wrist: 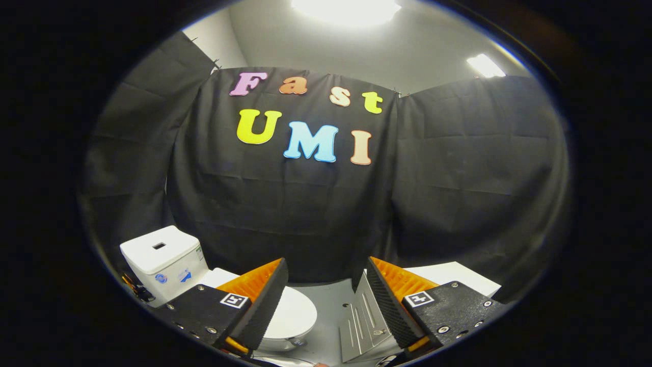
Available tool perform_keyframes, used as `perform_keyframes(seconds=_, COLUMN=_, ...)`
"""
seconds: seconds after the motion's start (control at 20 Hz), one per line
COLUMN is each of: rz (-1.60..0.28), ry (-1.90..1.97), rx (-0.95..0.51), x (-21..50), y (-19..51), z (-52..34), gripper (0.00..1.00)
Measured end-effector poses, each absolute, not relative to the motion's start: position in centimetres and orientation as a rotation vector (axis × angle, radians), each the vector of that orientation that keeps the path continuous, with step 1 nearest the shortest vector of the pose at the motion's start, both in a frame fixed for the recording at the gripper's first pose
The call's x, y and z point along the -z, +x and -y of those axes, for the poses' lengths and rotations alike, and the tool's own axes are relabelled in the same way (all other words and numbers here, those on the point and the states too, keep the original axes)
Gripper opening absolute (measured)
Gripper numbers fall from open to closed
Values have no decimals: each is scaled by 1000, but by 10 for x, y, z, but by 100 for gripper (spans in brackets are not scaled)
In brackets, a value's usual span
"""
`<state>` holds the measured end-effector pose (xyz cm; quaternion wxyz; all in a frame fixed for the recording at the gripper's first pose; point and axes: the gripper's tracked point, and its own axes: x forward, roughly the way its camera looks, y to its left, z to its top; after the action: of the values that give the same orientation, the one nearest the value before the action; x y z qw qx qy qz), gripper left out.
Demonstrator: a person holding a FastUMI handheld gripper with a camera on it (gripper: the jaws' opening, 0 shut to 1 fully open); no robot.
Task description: Open the toilet lid.
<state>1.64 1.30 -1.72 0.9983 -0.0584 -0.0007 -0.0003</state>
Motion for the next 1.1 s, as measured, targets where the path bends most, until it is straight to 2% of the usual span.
perform_keyframes(seconds=0.35, rz=-76, ry=-46, rx=-35, x=54, y=29, z=-28, gripper=95)
perform_keyframes(seconds=0.75, rz=-139, ry=40, rx=27, x=92, y=38, z=-1, gripper=95)
perform_keyframes(seconds=1.1, rz=-225, ry=189, rx=13, x=145, y=44, z=-23, gripper=95)
